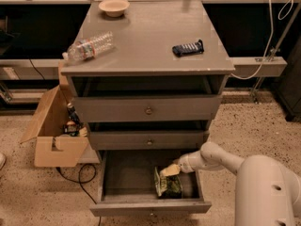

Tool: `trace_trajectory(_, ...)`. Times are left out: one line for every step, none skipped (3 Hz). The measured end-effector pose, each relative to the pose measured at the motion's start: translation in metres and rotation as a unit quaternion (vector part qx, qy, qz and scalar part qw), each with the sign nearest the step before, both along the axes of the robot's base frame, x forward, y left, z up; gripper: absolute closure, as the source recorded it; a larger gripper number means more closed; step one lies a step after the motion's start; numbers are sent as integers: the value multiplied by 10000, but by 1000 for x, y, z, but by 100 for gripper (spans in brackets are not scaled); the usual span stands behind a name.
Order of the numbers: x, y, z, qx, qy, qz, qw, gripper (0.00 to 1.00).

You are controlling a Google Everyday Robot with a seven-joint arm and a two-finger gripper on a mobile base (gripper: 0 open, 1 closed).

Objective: Place green jalapeno chip bag into bottom drawer

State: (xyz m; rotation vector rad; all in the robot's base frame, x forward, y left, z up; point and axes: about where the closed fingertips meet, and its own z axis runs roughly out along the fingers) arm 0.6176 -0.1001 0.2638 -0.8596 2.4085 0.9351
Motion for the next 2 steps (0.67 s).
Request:
trace_trajectory(-8,-22,36,223,-480,-342,9980,0)
trace_trajectory(-56,-57,84,525,-1051,-914,9889,0)
